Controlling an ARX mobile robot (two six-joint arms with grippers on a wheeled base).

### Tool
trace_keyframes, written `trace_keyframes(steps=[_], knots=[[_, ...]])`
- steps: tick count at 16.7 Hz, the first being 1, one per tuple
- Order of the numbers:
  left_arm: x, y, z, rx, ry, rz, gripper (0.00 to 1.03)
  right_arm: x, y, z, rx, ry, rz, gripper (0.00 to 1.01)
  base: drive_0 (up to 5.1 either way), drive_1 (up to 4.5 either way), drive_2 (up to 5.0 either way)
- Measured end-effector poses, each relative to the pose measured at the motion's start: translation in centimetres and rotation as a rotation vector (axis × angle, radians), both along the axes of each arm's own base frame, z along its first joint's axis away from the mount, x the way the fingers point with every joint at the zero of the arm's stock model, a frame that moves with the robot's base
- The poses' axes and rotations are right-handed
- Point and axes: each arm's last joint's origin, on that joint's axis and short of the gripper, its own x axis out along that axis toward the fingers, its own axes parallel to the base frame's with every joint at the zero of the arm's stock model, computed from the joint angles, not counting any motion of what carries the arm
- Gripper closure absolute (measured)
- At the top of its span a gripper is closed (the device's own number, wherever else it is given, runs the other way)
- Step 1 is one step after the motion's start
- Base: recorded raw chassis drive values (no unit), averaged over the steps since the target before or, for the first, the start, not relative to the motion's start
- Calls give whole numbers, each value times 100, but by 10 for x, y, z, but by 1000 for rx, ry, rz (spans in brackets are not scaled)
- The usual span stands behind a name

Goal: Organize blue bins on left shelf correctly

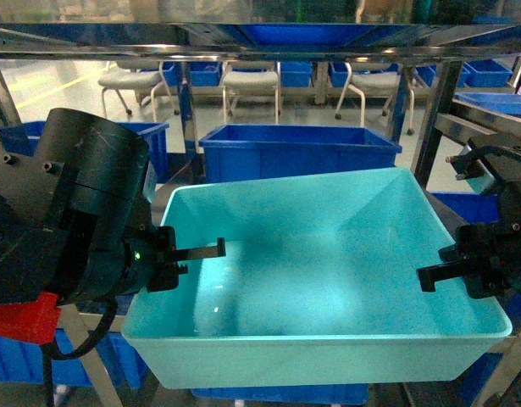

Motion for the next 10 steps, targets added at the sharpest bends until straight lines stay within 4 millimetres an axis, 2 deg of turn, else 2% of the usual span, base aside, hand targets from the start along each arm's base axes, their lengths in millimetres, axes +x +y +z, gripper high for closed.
trace_keyframes(steps=[6,8,10], knots=[[2,-1,-1,0,11,-4,101,4,0,-2,-5,10,-5,98,0,0,0],[22,-6,-8,3,31,-6,101,19,-2,-12,-15,38,-33,98,0,0,0],[29,-7,-18,9,63,-10,101,26,-1,-19,-13,67,-39,98,0,0,0]])
